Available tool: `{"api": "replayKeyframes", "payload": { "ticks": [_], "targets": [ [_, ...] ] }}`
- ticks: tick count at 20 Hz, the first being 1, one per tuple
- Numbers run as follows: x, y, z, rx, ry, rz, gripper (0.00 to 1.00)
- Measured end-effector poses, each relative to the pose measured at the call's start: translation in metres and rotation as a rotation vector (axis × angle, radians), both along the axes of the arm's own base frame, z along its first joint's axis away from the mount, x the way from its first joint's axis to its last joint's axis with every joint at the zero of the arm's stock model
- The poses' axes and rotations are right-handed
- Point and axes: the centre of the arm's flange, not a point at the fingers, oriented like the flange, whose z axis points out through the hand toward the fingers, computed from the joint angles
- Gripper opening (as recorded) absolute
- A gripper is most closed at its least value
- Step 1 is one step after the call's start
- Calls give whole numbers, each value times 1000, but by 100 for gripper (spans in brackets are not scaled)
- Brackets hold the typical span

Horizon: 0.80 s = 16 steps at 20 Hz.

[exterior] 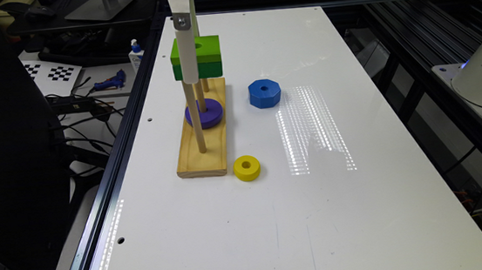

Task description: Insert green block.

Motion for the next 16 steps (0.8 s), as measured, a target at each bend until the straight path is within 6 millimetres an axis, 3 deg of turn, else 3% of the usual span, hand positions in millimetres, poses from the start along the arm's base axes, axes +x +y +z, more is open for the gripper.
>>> {"api": "replayKeyframes", "payload": {
  "ticks": [16],
  "targets": [
    [1, 0, -5, -1, 5, 0, 0]
  ]
}}
